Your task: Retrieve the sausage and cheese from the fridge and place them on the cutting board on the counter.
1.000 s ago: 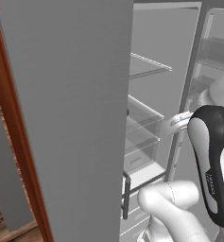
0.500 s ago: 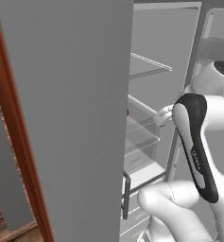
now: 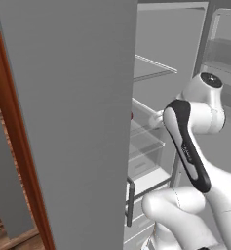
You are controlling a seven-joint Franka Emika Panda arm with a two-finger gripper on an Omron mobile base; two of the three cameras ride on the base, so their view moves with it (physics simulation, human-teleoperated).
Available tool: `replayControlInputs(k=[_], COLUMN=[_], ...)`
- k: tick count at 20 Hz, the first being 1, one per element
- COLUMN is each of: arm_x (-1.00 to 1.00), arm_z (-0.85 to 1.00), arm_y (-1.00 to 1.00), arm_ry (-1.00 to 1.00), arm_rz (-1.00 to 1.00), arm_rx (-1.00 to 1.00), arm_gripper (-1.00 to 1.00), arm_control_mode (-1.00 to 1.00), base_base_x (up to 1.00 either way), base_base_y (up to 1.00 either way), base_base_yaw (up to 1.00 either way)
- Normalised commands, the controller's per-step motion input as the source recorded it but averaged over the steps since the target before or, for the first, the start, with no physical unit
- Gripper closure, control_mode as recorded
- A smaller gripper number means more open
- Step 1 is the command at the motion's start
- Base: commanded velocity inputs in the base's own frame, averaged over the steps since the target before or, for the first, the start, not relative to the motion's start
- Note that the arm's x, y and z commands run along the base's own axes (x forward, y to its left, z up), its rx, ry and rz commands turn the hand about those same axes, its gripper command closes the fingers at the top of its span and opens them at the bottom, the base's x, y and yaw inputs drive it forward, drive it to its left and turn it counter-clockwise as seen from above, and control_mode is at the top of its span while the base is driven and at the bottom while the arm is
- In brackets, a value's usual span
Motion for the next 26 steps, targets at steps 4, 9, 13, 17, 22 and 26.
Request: replayControlInputs(k=[4, 9, 13, 17, 22, 26], arm_x=[0.93, 0.87, 0.56, 0.49, 0.45, 0.33], arm_z=[-0.39, -0.19, -0.11, -0.01, -0.37, -0.44], arm_y=[0.00, -0.04, 0.00, -0.01, -0.01, 0.00], arm_ry=[0.00, 0.10, 0.07, 0.11, -0.01, -0.07], arm_rz=[0.00, 0.00, 0.00, 0.00, 0.00, 0.00], arm_rx=[0.12, 0.04, 0.00, 0.00, 0.00, 0.03], arm_gripper=[-1.00, -1.00, -1.00, -1.00, -1.00, -1.00], arm_control_mode=[-1.00, -1.00, -1.00, -1.00, -1.00, -1.00], base_base_x=[0.00, 0.00, 0.00, 0.00, 0.00, 0.00], base_base_y=[0.00, 0.00, 0.00, 0.00, 0.00, 0.00], base_base_yaw=[0.00, 0.00, 0.00, 0.00, 0.00, 0.00])
